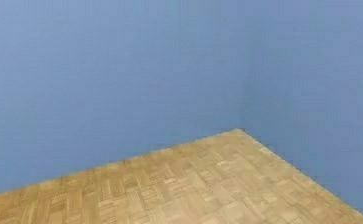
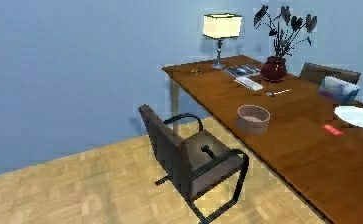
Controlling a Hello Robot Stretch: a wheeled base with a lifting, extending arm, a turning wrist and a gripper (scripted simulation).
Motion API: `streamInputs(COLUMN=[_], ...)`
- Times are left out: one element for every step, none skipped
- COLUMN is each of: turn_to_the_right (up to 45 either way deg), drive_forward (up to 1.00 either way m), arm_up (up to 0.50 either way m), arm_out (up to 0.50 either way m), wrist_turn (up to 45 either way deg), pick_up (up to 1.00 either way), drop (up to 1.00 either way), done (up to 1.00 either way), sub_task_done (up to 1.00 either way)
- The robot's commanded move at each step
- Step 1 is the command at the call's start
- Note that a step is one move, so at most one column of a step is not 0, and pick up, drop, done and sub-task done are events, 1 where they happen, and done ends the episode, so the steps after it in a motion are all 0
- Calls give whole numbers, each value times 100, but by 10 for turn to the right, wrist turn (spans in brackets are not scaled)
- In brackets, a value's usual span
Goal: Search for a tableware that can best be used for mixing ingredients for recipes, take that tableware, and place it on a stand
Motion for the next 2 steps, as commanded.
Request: streamInputs(turn_to_the_right=[330, 0], drive_forward=[0, 5], arm_up=[0, 0], arm_out=[0, 0], wrist_turn=[0, 0], pick_up=[0, 0], drop=[0, 0], done=[0, 0], sub_task_done=[0, 0])
